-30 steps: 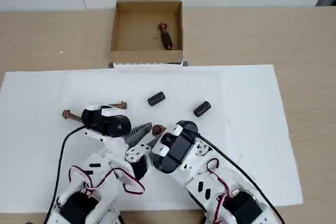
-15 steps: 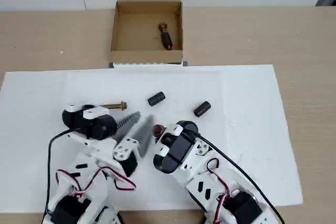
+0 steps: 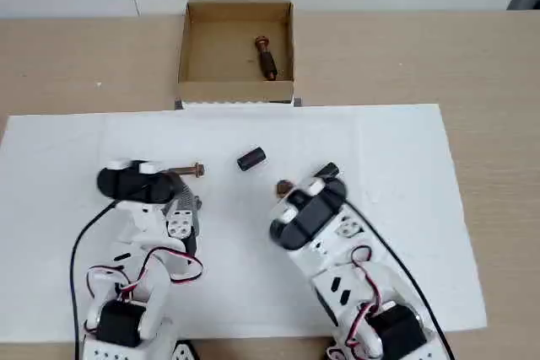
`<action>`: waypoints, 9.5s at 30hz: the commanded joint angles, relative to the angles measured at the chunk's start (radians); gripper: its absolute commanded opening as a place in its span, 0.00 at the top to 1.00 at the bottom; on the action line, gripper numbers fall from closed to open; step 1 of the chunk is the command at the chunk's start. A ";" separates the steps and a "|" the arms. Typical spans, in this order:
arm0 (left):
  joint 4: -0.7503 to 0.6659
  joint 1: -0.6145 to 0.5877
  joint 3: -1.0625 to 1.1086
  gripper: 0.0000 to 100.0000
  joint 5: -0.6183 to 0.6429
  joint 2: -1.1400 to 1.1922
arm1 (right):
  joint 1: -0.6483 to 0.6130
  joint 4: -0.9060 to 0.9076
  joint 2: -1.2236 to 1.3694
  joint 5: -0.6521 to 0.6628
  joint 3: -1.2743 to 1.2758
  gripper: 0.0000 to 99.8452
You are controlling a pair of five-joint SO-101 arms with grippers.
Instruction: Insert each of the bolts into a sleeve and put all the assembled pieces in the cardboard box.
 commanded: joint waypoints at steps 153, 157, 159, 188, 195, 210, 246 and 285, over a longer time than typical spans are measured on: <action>0.021 -0.052 0.062 0.99 -0.101 -0.009 | 0.150 0.343 1.776 0.427 -1.007 0.84; 0.020 -0.051 0.062 0.99 -0.101 -0.009 | 0.142 0.343 1.784 0.425 -1.007 0.84; 0.020 -0.051 0.062 0.99 -0.101 -0.009 | 0.133 0.349 1.784 0.425 -1.007 0.84; 0.020 -0.051 0.062 0.99 -0.101 -0.009 | 0.061 0.372 1.854 0.423 -1.005 0.91; 0.020 -0.051 0.062 0.99 -0.101 -0.009 | 0.058 0.372 1.874 0.419 -1.007 0.91; 0.020 -0.051 0.062 0.99 -0.101 -0.009 | 0.064 0.348 1.991 0.425 -1.008 0.91; 0.020 -0.051 0.062 0.99 -0.101 -0.009 | 0.064 0.664 1.738 0.213 -1.332 1.00; 0.236 -0.058 -0.705 0.99 -0.064 0.525 | 0.286 0.757 1.452 -0.310 -1.269 1.00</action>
